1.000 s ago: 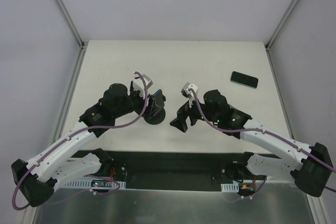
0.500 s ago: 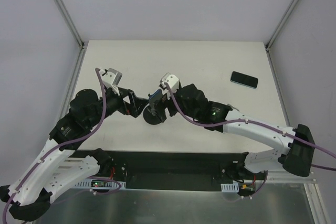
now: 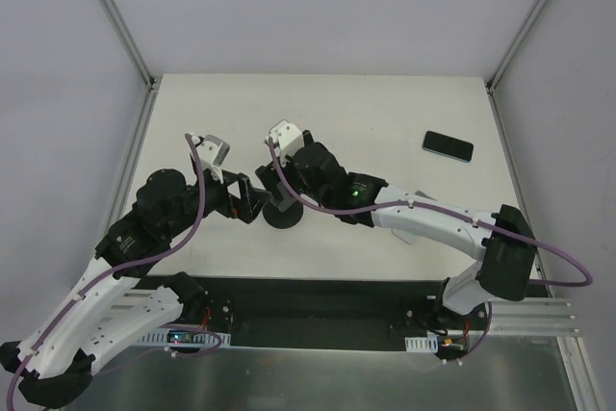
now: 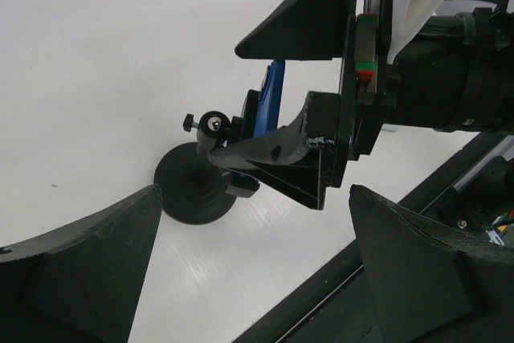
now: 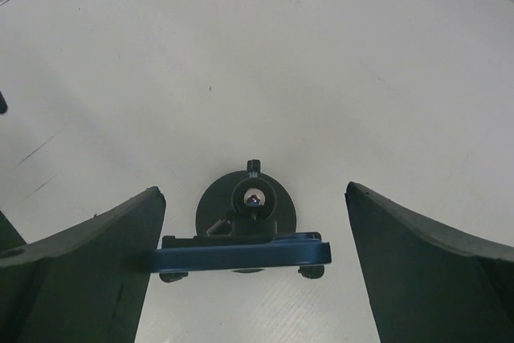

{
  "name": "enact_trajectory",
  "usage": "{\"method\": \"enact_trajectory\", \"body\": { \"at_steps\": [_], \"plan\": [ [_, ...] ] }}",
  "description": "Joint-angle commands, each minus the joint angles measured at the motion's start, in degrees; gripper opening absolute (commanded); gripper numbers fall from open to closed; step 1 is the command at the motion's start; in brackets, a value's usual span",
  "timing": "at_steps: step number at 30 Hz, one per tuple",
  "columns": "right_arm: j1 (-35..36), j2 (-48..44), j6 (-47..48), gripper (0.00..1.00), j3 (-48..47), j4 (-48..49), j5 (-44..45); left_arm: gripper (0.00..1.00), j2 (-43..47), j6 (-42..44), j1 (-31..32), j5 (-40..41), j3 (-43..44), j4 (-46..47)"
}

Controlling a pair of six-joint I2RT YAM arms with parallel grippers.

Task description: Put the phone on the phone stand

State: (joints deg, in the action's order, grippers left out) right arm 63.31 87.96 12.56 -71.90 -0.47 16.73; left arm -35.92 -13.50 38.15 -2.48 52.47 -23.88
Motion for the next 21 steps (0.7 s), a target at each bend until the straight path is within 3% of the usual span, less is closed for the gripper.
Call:
{"method": "enact_trajectory", "body": {
  "at_steps": [1, 2, 3, 8, 11, 14, 17, 18, 21],
  "plan": [
    [-0.1, 1.4, -0.1, 0.98, -4.1, 0.7, 4.0, 0.98, 2.0, 0.1, -0.3, -0.3, -1.0, 1.6],
    [-0.2, 1.5, -0.3, 0.99, -4.1, 0.7, 4.1, 0.98, 2.3, 0.1, -0.3, -0.5, -1.3, 1.6],
    [0.0, 1.8, -0.9, 0.93, -4.0, 0.7, 4.0, 0.98, 3.0, 0.3, -0.2, -0.8, -1.3, 1.6],
    [0.7, 1.2, -2.1, 0.92, -1.2, 2.1, 4.3, 0.98, 3.8, 0.8, -0.3, -2.5, -2.1, 1.6],
    [0.6, 1.6, -2.1, 0.81, -1.0, 2.2, 6.1, 0.98, 3.8, 0.4, -0.3, -3.4, -2.3, 1.6],
    [0.4, 1.8, -2.1, 0.66, -1.5, 2.1, 7.0, 0.97, 3.9, -0.1, -0.3, -3.8, -2.4, 1.6],
    [0.1, 1.2, -2.3, 0.43, -1.5, 2.1, 8.7, 0.97, 3.6, -1.0, -0.3, -4.1, -2.5, 1.6],
    [0.0, 0.9, -2.4, 0.3, -1.6, 2.4, 9.8, 0.97, 3.6, -1.4, -0.3, -4.3, -2.5, 1.8],
    [-1.2, 0.2, -1.1, 0.1, -1.2, 4.1, 7.4, 0.97, 2.6, -1.3, -0.3, -4.7, -2.0, 2.3]
  ]
}}
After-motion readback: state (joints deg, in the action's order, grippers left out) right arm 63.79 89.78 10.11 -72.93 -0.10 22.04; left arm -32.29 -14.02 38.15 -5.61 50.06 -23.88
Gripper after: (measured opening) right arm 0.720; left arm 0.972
